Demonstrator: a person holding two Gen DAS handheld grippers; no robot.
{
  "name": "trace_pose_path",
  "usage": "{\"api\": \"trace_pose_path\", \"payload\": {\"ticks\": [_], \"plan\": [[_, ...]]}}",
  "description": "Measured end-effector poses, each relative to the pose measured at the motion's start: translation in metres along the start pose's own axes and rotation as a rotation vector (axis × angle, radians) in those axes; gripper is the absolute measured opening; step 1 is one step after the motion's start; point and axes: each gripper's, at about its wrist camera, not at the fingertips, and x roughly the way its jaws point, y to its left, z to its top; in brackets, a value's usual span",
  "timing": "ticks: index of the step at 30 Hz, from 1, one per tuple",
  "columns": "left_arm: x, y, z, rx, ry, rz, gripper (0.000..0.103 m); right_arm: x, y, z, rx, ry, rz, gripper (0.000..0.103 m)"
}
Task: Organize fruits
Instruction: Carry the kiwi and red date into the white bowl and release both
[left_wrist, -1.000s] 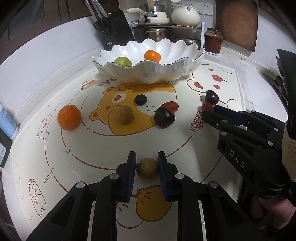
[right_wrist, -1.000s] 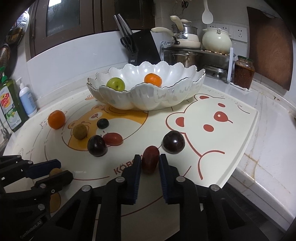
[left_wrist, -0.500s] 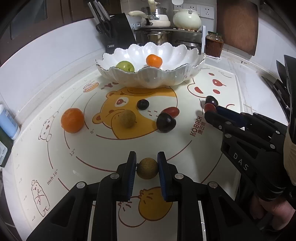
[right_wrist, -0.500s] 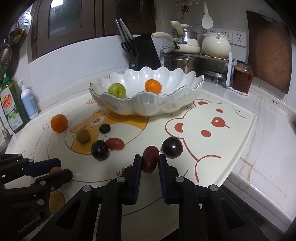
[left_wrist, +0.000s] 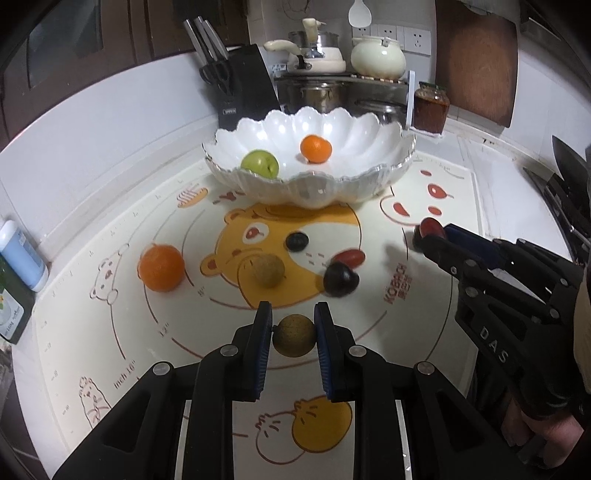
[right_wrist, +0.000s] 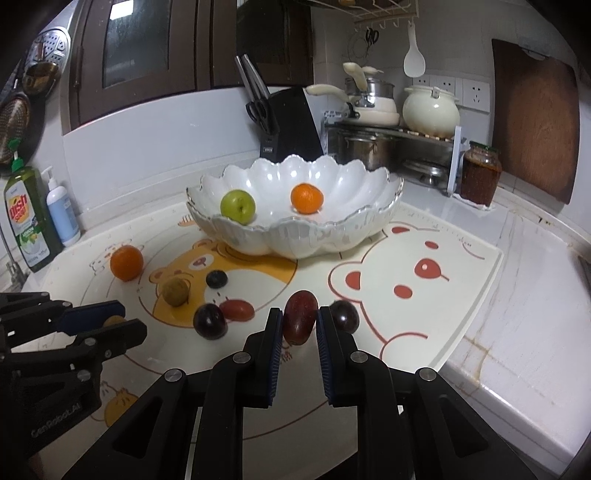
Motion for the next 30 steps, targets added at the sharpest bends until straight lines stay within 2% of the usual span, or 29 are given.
{"api": "trace_pose_path", "payload": {"ticks": [15, 30], "plan": [[-0.008, 0.001, 0.038, 0.016, -0.071, -0.001, 0.024, -0.014, -0.006, 0.026, 0.0, -0.071, -0.016, 0.02], [-0.003, 0.005, 0.089, 0.037, -0.161, 0.015, 0.024, -0.011, -0.015, 0.069, -0.006, -0.155, -0.039, 0.02]]}}
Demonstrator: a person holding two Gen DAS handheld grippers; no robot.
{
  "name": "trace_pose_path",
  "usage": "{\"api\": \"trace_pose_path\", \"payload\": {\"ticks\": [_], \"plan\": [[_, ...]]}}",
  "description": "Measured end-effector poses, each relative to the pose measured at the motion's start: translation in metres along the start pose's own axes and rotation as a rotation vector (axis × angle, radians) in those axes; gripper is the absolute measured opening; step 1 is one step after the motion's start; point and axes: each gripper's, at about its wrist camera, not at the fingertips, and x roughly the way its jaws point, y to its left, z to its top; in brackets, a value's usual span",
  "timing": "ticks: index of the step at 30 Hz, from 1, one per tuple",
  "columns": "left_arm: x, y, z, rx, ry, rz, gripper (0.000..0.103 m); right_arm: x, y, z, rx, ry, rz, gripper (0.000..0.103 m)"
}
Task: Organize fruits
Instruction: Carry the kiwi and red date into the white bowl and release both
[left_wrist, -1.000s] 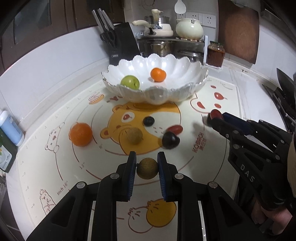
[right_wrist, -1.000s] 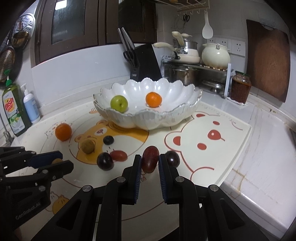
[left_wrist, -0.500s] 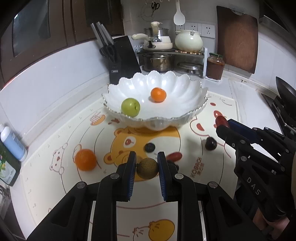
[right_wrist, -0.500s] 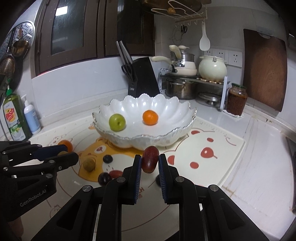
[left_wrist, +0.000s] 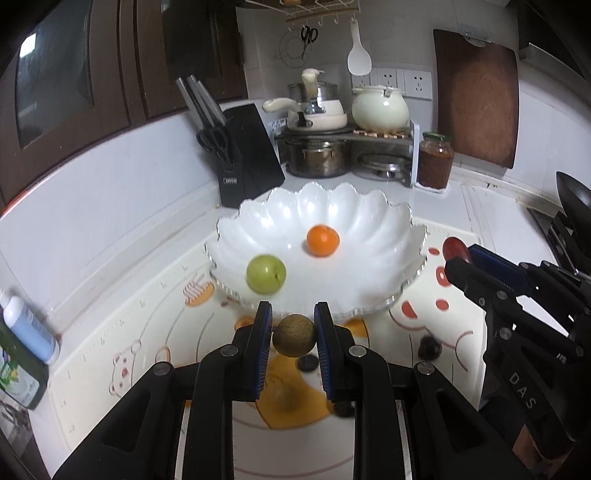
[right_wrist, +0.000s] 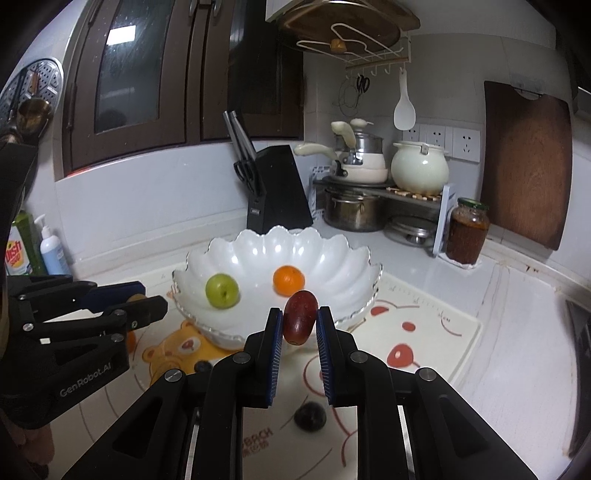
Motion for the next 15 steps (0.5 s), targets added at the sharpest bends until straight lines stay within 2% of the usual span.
{"api": "trace_pose_path", "payload": {"ticks": [15], "plan": [[0.038, 0.004, 0.041, 0.004, -0.028, -0.008, 0.024, 0.027, -0.008, 0.027, 0.004, -0.023, -0.028, 0.02]]}}
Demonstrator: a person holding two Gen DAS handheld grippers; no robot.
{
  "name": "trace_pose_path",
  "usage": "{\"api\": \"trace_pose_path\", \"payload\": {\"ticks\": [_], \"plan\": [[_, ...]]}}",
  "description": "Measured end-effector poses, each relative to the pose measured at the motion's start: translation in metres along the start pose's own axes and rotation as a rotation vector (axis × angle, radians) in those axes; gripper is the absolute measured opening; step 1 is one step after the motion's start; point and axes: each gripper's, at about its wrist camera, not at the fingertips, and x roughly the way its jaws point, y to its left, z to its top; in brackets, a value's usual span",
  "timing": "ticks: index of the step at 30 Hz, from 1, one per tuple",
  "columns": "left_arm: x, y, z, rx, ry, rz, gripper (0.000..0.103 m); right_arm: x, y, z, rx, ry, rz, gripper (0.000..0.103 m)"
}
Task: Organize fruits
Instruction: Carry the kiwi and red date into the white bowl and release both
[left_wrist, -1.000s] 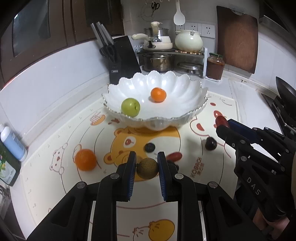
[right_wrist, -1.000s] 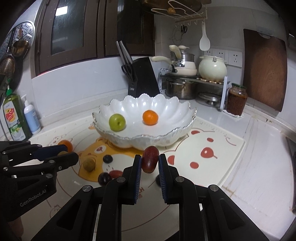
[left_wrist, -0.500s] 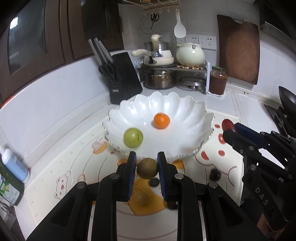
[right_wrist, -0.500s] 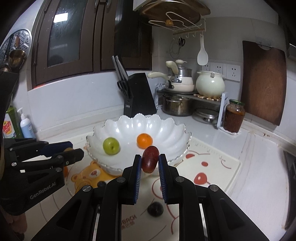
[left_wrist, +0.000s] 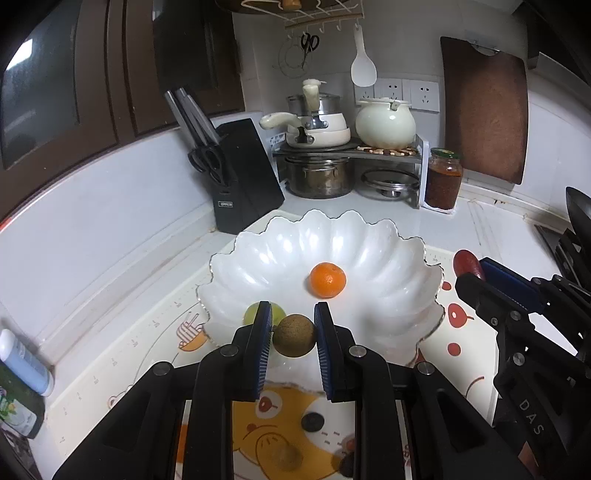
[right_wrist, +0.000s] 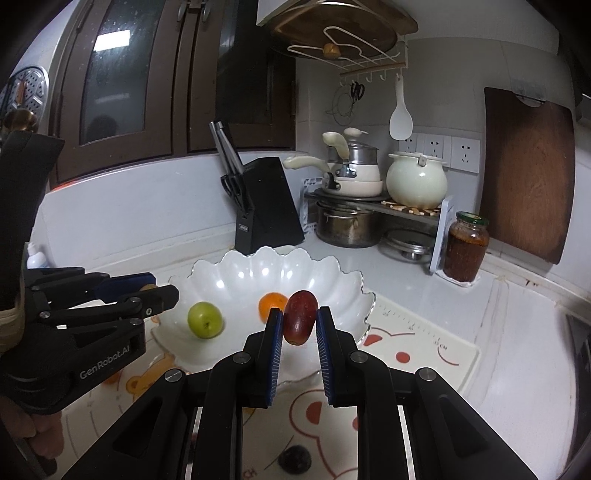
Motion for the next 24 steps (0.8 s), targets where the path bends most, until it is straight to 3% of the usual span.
{"api": "trace_pose_path", "payload": {"ticks": [19, 20, 23, 24], "plan": [[0.047, 0.003, -0.014, -0.035, 0.101, -0.01, 0.024, 0.051, -0.013, -0.007, 0.03, 0.136, 0.028, 0.02], [0.048, 0.003, -0.014, -0.039, 0.107, -0.011, 0.026, 0.052, -0.012, -0.008, 0.028, 0.143, 0.028, 0.02], [0.047, 0.004, -0.016, -0.051, 0.111, -0.01, 0.043, 0.052, -0.013, -0.008, 0.019, 0.144, 0.009, 0.023], [0.046, 0.005, -0.016, -0.051, 0.11, -0.008, 0.046, 0.051, -0.013, -0.007, 0.018, 0.143, 0.005, 0.031]]}}
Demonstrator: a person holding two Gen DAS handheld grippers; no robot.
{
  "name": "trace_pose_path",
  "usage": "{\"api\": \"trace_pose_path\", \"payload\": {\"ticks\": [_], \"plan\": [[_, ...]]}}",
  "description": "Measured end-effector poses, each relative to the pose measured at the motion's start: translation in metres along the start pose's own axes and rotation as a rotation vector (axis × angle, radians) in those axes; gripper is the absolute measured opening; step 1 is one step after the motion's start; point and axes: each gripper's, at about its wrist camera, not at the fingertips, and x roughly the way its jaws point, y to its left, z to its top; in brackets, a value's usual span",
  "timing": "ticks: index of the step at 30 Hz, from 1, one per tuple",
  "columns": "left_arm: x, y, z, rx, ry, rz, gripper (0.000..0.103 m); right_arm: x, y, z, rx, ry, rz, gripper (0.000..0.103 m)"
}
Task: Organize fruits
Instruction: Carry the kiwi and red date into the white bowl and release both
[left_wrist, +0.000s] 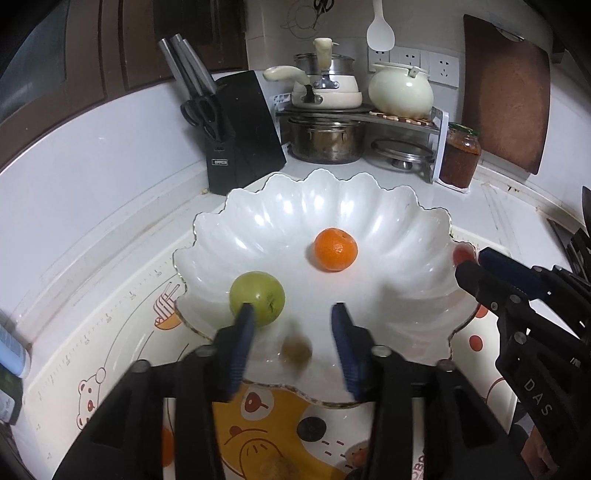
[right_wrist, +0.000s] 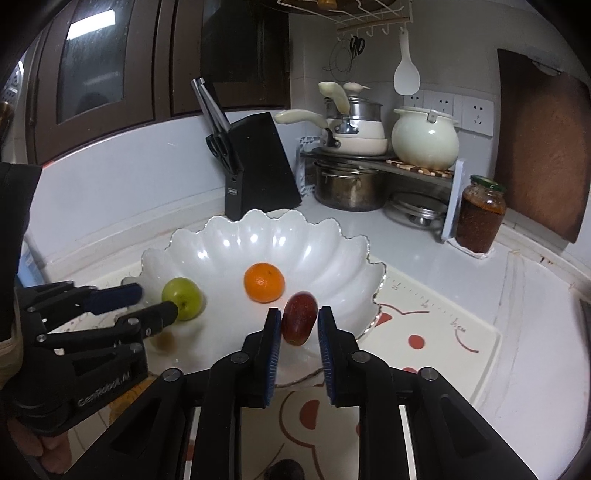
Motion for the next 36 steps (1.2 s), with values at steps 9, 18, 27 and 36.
{"api": "trace_pose_path", "payload": {"ticks": [9, 18, 27, 36], "plan": [[-0.013, 0.002, -0.001, 0.001, -0.024, 0.036, 0.07, -0.014, -0.001, 0.001, 0.0, -0.051, -0.067, 0.073], [-0.028, 0.004, -0.005, -0.007, -0.04, 0.062, 0.085, -0.03, -0.001, 0.001, 0.011, -0.077, -0.113, 0.079], [-0.05, 0.001, -0.011, -0.025, -0.06, 0.07, 0.093, -0.049, -0.003, -0.003, 0.034, -0.093, -0.125, 0.08], [-0.065, -0.008, -0.025, -0.027, -0.045, 0.056, 0.094, -0.07, -0.006, -0.015, 0.043, -0.104, -0.132, 0.081]]}}
